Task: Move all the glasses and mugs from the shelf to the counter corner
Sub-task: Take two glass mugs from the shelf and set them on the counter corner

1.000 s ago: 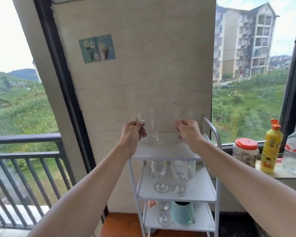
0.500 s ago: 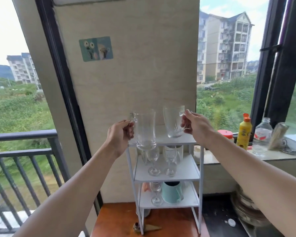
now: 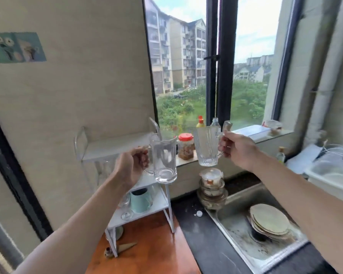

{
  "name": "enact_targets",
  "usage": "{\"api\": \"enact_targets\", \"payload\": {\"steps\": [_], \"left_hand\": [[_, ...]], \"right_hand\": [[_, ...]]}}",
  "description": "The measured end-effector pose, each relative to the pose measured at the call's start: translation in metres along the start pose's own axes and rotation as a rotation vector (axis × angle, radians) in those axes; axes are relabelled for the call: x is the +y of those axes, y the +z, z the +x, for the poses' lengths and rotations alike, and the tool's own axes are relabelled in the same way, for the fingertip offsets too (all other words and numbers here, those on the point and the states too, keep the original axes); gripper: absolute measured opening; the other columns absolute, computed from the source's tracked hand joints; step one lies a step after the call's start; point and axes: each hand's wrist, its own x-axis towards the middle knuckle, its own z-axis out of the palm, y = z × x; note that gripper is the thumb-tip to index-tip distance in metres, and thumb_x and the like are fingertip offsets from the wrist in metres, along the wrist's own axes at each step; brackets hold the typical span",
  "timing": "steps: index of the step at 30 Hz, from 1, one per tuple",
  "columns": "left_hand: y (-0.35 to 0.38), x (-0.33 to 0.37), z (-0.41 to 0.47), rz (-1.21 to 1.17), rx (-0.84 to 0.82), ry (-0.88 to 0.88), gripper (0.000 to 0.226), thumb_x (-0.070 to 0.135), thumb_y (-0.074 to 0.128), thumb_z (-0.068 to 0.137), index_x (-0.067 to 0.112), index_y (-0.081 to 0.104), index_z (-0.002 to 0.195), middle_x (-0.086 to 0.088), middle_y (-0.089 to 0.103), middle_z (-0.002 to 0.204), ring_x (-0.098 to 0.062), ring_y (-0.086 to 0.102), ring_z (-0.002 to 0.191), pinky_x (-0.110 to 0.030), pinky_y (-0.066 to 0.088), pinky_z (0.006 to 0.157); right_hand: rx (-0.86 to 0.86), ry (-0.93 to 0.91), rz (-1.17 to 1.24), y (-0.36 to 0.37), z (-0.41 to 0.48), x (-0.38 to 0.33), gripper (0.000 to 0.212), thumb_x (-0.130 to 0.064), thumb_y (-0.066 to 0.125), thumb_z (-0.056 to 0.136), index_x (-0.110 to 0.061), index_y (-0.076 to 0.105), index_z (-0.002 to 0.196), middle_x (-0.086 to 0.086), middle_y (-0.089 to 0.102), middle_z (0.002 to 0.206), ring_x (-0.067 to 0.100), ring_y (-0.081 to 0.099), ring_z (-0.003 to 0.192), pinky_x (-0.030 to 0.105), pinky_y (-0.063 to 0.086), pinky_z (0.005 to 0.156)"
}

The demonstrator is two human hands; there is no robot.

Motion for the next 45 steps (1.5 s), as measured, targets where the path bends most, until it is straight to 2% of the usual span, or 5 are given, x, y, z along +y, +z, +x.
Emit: {"api": "enact_targets", "payload": {"steps": [5,16,28,32,45], "left_hand": [[0.097,-0.070,0.002,0.023,-0.118,-0.134,0.024,0.007,0.040,0.086,0.010,0.051,0.065,0.001,0.044,0.045,-0.013,0.036,0.045,-0.025,0.030,0.046],[0.414,-0.242,-0.053,-0.079,-0.406,-0.383,0.022,0.001,0.040,0.080,0.011,0.044,0.061,0.000,0.044,0.046,-0.012,0.032,0.039,-0.025,0.025,0.042],[0.702,-0.400,-0.109,0.003,-0.732,-0.551,0.025,0.002,0.040,0.072,0.008,0.048,0.050,-0.002,0.039,0.042,-0.014,0.032,0.038,-0.026,0.025,0.041],[0.787,-0.452,-0.117,0.039,-0.864,-0.587,0.022,0.001,0.041,0.077,0.009,0.050,0.058,-0.003,0.040,0.049,-0.014,0.033,0.045,-0.030,0.026,0.049],[1.029,-0.569,-0.216,0.069,-1.315,-0.771,0.045,0.002,0.042,0.082,0.017,0.055,0.042,-0.002,0.037,0.046,-0.016,0.034,0.044,-0.033,0.028,0.054]], "right_hand": [[0.167,0.000,-0.010,-0.116,-0.055,-0.005,0.037,-0.029,0.045,0.097,-0.018,0.052,0.063,-0.006,0.050,0.048,0.012,0.049,0.047,0.030,0.028,0.055],[0.586,-0.019,-0.143,-0.407,-0.236,-0.049,0.037,-0.029,0.048,0.097,-0.018,0.046,0.062,-0.001,0.043,0.050,0.015,0.041,0.050,0.029,0.026,0.053],[1.020,-0.055,-0.188,-0.654,-0.390,-0.069,0.037,-0.026,0.046,0.098,-0.018,0.047,0.062,0.003,0.039,0.057,0.017,0.038,0.055,0.032,0.028,0.057],[1.178,-0.094,-0.178,-0.723,-0.421,-0.077,0.038,-0.025,0.047,0.097,-0.018,0.049,0.060,0.001,0.042,0.054,0.017,0.040,0.053,0.032,0.030,0.057],[1.684,-0.108,-0.057,-0.860,-0.562,-0.100,0.048,-0.028,0.049,0.096,-0.017,0.048,0.050,0.004,0.045,0.053,0.019,0.039,0.054,0.033,0.032,0.059]]}}
